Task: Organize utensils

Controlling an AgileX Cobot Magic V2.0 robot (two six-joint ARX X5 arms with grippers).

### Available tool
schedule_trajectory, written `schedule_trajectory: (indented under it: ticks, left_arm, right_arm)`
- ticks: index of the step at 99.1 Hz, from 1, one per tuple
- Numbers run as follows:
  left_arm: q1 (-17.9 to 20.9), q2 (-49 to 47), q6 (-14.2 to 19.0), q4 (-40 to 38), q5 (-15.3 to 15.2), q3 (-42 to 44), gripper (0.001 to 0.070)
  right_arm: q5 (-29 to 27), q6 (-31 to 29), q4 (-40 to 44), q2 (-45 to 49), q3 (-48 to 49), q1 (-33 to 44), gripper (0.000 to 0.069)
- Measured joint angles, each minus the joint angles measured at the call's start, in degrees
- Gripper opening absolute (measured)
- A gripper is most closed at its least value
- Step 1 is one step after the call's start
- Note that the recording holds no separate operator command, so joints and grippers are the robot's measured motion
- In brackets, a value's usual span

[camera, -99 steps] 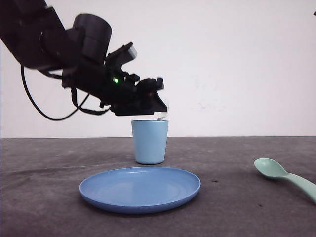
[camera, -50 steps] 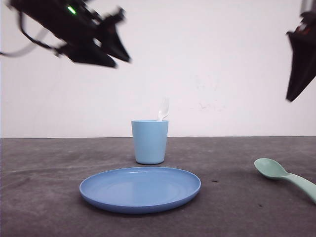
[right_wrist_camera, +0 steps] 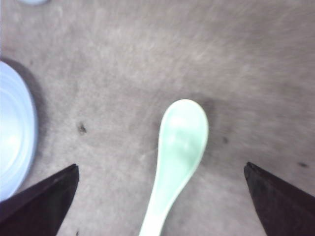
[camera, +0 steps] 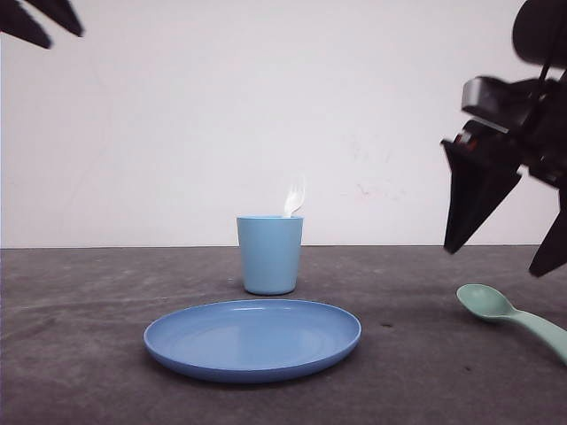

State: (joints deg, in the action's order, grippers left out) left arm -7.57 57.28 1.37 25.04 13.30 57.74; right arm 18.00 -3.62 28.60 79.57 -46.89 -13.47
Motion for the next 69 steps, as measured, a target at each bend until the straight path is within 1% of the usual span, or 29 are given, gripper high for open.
schedule_trajectory:
  ticks: [21, 33, 42, 48, 61, 69]
  left_arm:
    - [5.2, -7.3, -0.3, 1.2, -0.1, -10.3, 0.0229]
    - [6.5, -11.2, -0.3, 2.1, -0.1, -15.4, 0.0229]
    - [6.7, -12.5, -0.3, 2.4, -0.3, -16.6, 0.0229]
    - [6.7, -12.9, -0.3, 2.2, -0.3, -16.6, 0.0229]
    - [6.7, -13.1, -0.3, 2.2, -0.3, -16.6, 0.0229]
    - [6.7, -13.1, -0.3, 2.2, -0.3, -16.6, 0.0229]
  right_arm:
    - [-0.1, 0.2, -2.8, 4.0, 0.0, -1.5, 0.0679]
    - [-0.2, 0.2, -4.5, 6.0, 0.0, -2.3, 0.0679]
    - [-0.4, 0.2, -5.4, 7.2, 0.0, -2.6, 0.0665]
    - [-1.1, 0.2, -5.8, 7.6, 0.0, -3.0, 0.062]
    - [-4.0, 0.2, -6.0, 7.8, 0.0, -3.4, 0.0447]
    - [-5.0, 0.2, -6.1, 8.1, 0.0, -3.5, 0.037]
